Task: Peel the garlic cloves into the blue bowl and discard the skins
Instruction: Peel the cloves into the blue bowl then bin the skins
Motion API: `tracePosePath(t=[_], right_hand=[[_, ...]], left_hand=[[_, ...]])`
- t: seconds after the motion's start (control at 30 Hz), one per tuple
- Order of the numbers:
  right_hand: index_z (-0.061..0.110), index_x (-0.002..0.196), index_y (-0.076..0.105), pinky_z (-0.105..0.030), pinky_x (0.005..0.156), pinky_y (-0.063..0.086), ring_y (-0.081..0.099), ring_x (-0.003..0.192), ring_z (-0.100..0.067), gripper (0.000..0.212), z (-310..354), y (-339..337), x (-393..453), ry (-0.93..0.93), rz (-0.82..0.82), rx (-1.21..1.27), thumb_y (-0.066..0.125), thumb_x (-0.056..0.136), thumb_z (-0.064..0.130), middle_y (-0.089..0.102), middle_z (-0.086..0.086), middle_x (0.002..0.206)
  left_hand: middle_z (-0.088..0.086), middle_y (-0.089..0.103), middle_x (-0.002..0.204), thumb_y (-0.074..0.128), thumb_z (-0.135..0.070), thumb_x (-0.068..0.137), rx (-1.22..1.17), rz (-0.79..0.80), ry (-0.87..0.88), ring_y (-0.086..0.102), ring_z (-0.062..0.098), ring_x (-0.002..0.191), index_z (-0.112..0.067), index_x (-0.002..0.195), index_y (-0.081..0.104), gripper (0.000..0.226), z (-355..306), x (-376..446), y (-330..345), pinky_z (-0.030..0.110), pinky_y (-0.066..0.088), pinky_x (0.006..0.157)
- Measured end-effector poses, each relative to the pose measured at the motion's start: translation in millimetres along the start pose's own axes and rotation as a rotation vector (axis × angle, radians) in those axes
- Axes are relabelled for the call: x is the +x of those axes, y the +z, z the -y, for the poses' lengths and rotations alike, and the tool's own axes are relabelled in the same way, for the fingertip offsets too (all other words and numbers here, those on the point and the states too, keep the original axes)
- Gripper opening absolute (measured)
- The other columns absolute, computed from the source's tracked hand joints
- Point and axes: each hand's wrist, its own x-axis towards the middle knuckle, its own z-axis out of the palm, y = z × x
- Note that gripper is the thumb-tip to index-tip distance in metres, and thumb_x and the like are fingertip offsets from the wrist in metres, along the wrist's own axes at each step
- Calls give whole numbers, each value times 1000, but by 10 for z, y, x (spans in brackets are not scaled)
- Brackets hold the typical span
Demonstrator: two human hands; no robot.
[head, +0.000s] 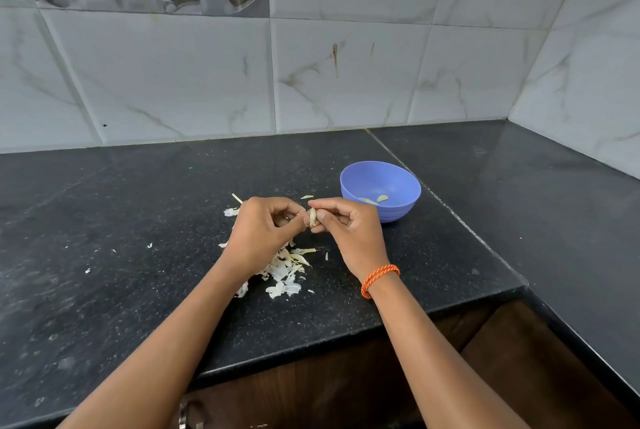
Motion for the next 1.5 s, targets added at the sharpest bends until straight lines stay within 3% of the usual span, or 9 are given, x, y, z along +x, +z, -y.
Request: tracePosePath(t=[0.27,0.4,0.47,0.57,0.7,0.87,1.17,1.37,1.5], right_hand=[[3,119,79,-30,85,64,80,95,-21,22,45,-6,-30,17,49,73,71,99,1,82,-5,108],[10,124,77,-36,88,64,79,91,-24,30,42,20,-15,24,79,20,70,97,-2,80,-6,109],[10,114,77,-37,84,65,80,86,-24,23,46,27,-14,-1,81,-31,71,96,-4,76,-6,113],[7,101,73,-33,77,65,80,77,-21,14,63,34,-30,-27,92,-88,72,95,-5,69,-7,114],[8,103,77,-28,77,63,76,83,-15,19,41,61,-15,-20,81,-160,65,98,-7,71,-3,107],[21,99,83,-24,75,51,63,83,-13,17,75,-42,-109,-98,171,-246,75,94,8,71,3,96],[32,103,82,-25,96,44,49,107,-7,18,100,-181,-373,-141,491,-549,76,94,19,54,16,102],[23,98,75,-14,78,41,62,94,-13,8,198,-213,-260,-151,324,-394,76,95,16,65,11,102],[16,102,74,-27,75,61,73,87,-12,5,170,-140,-117,-67,108,-217,75,97,14,75,6,93]], left_hand=[[0,70,68,69,-59,91,100,-51,12,63,38,62,-33,89,75,27,8,8,46,53,58,60],[-11,68,66,71,-43,96,239,-59,63,56,16,51,-34,88,74,13,3,-12,73,32,44,51],[-15,66,65,74,-30,97,299,-61,57,53,11,49,-34,85,72,13,8,-7,91,22,34,50],[-15,67,69,73,-28,95,429,-116,31,60,9,58,-32,86,70,11,7,-5,124,25,35,53],[-20,70,83,69,-32,98,481,-139,23,63,3,74,-37,97,72,7,22,14,125,29,48,61],[-27,75,102,66,-25,100,427,-28,45,57,2,99,-47,118,76,30,70,14,79,28,48,76],[-26,75,89,68,-6,98,320,-32,40,62,2,96,-33,95,83,31,87,-12,45,26,50,78],[-19,79,90,71,-4,97,151,-24,53,68,11,90,-28,95,84,27,38,-27,15,28,50,87],[-11,81,95,71,4,94,29,56,43,74,12,97,-26,114,80,37,6,-14,2,31,54,94]])
